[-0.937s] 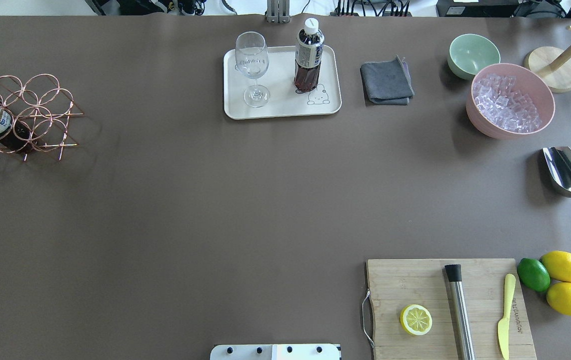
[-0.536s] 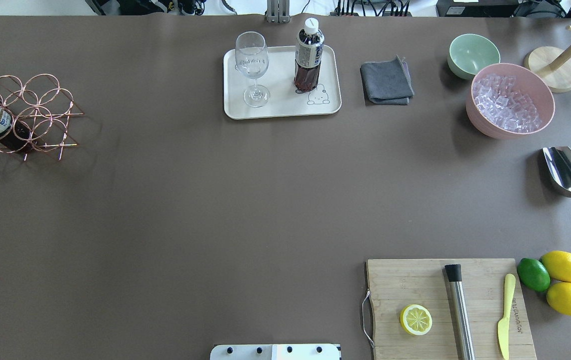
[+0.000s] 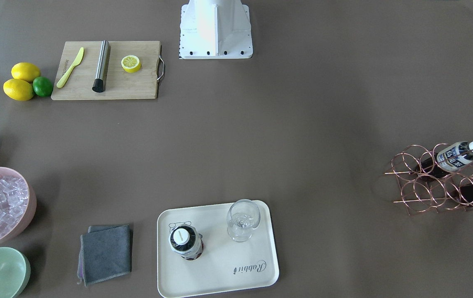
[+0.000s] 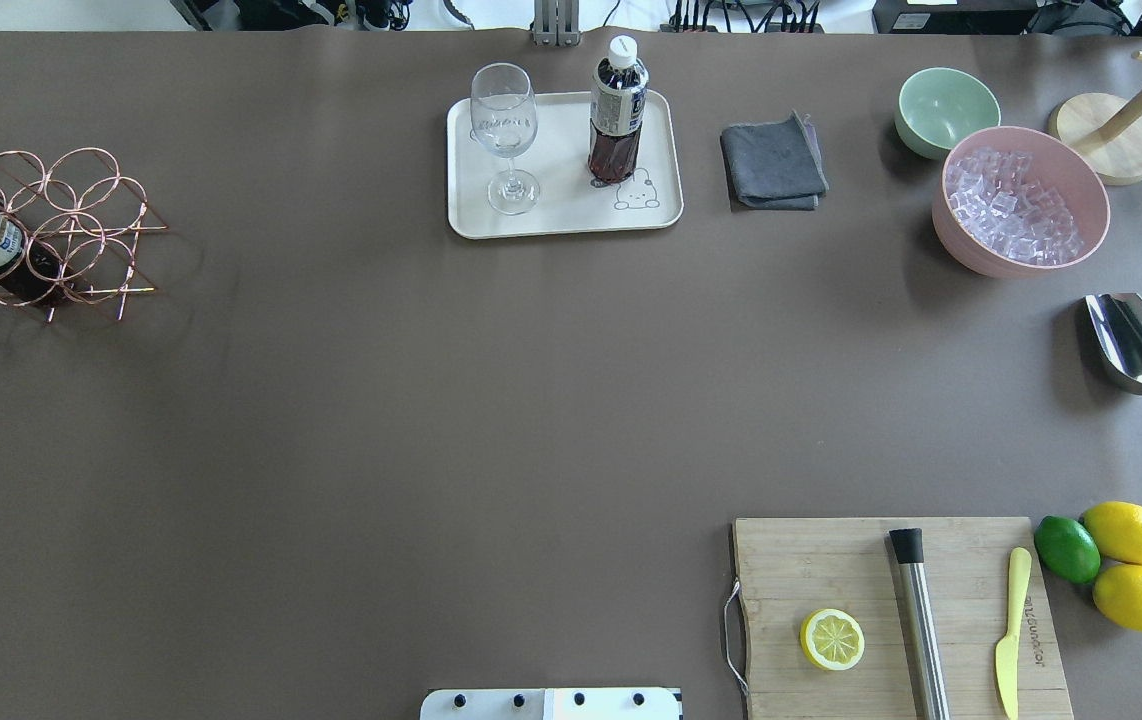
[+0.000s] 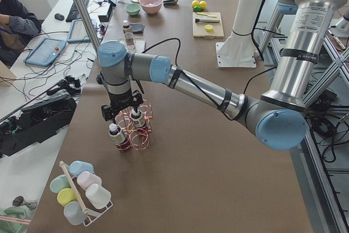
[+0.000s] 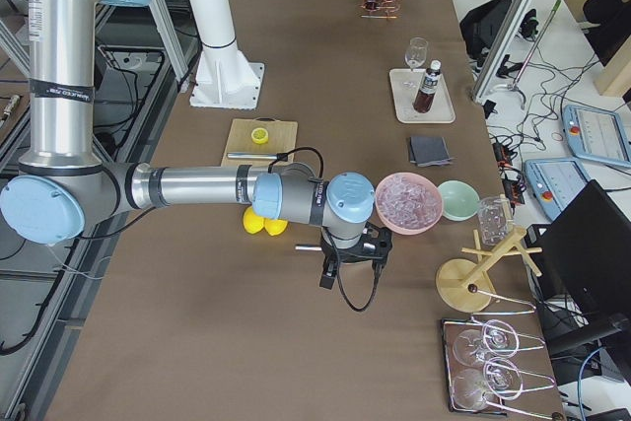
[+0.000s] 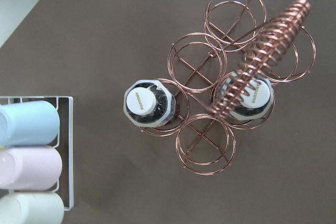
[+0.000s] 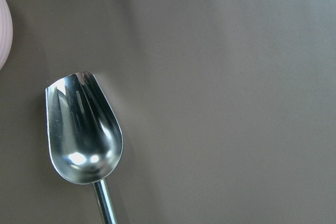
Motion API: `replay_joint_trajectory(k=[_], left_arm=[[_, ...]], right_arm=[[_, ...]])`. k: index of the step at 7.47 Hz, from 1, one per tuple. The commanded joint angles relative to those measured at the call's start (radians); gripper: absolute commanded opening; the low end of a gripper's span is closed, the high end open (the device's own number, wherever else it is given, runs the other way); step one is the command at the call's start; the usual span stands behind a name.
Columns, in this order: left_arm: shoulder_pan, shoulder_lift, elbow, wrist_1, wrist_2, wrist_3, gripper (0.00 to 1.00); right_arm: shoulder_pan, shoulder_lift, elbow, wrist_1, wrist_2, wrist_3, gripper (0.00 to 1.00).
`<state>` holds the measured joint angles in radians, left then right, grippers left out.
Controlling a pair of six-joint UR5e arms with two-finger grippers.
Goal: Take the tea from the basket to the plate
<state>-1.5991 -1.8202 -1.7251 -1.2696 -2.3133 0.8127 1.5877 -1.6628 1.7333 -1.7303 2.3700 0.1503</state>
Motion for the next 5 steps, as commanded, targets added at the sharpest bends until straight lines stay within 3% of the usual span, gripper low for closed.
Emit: replay_joint_trajectory(k=[1, 3, 4, 5], left_arm=[[-0.002, 0.051, 0.006, -0.007, -0.029, -0.267, 0.98], [0.002, 0.111, 0.019, -0.008, -0.047, -0.450, 0.98], [0.002, 0.151, 0.027, -0.010, -0.142, -0.536, 0.98], [0.001, 0.176, 0.039, -0.010, -0.156, -0.552, 0.98]], right_arm=[[0.000, 0.000, -0.001, 0.000, 0.000, 0.000, 1.00], [0.000, 0.000, -0.003, 0.000, 0.000, 0.000, 1.00], [0.000, 0.000, -0.003, 0.000, 0.000, 0.000, 1.00], [0.000, 0.000, -0.003, 0.000, 0.000, 0.000, 1.00]])
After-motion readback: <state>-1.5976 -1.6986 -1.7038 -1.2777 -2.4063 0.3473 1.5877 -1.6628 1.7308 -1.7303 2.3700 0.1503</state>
